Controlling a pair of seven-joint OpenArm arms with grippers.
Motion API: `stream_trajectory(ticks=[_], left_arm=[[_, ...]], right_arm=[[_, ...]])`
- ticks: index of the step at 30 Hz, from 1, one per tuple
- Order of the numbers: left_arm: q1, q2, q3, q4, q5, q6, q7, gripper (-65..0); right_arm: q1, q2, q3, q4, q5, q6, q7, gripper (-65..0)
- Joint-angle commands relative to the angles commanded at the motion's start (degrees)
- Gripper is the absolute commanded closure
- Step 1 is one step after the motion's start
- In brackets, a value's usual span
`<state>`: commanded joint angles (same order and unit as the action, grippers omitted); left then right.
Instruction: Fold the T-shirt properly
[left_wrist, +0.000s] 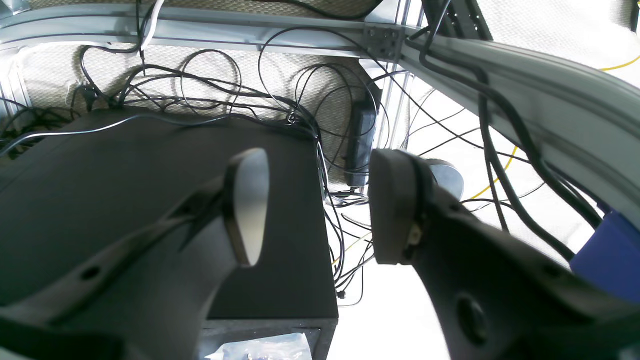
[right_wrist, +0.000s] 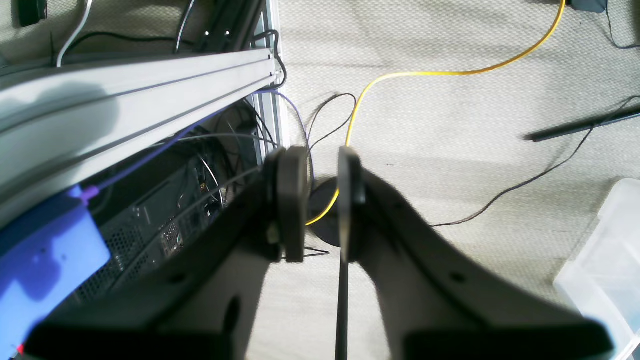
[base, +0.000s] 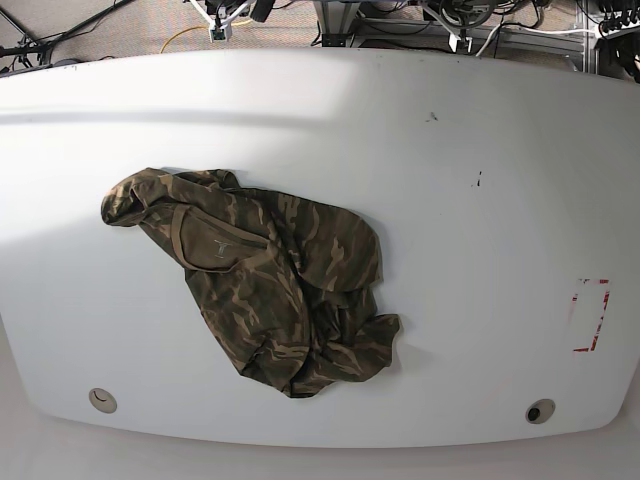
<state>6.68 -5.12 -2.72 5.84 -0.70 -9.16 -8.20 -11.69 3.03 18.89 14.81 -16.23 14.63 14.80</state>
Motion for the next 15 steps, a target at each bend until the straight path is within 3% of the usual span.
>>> stream_trajectory(ticks=[15], left_arm=[[0.22, -0.81, 0.31, 0.62, -0.31, -0.38, -0.19, -29.9]], right_arm=[[1.1, 0.09, -0.12, -0.08, -0.16, -0.25, -0.43, -10.5]])
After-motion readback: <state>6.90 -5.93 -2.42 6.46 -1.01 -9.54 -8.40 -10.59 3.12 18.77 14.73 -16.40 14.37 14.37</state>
